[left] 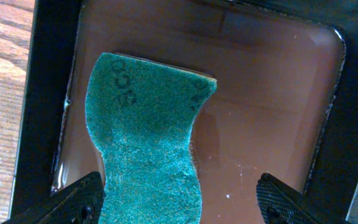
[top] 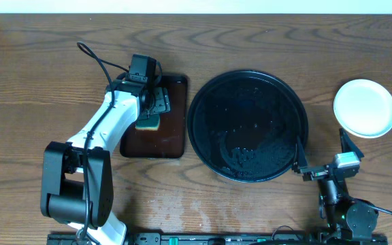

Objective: Clean dirty plates on tray and stack at the side

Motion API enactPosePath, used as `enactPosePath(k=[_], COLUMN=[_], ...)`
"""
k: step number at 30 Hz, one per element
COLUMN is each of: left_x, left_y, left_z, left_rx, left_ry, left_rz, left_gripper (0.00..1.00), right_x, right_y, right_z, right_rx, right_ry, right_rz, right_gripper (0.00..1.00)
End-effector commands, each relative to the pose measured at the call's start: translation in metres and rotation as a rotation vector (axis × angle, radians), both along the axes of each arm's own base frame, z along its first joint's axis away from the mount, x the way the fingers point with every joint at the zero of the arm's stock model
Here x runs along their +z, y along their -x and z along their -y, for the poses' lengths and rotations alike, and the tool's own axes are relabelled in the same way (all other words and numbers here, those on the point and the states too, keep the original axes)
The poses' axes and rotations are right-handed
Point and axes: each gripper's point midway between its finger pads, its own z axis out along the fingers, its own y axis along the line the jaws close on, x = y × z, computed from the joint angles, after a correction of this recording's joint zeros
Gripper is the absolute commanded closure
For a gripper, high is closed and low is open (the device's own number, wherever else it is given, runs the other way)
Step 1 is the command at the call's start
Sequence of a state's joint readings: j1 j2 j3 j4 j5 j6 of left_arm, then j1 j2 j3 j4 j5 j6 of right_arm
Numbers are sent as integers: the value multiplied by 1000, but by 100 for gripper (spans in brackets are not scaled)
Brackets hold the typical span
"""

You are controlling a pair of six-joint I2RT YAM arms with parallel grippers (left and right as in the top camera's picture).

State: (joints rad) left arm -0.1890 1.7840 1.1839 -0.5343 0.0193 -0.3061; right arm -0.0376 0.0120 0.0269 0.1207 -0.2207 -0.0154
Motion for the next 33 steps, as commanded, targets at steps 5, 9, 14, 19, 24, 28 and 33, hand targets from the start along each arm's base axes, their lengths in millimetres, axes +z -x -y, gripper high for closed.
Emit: enactPosePath(k=[5, 9, 14, 19, 24, 28, 33], left_x=[-6, -6, -6, -6, -6, -6, -6], left_y=[2, 2, 2, 2, 2, 2, 2], left_z=[-3, -3, -3, -3, -3, -3, -3], left_rx=[-4, -3, -4, -4, -4, -4, -3], left_ry=[-18, -18, -18, -18, -18, -18, -18], left_rz=[-15, -15, -15, -15, -15, -15, -15], left_gripper=[20, 21, 21, 21, 20, 21, 21], right_x=[-54, -52, -52, -52, -52, -52, -52], right_y=[-3, -3, -3, -3, -3, -3, -3], right_z=[0, -1, -1, -1, -1, -1, -1], right_rx=[-4, 0, -1, -1, -1, -1, -1], right_ry=[-6, -6, -6, -6, -6, -6, -6], right_rz=[-202, -192, -192, -192, -192, -192, -192], right_gripper=[1, 1, 1, 1, 1, 1, 1])
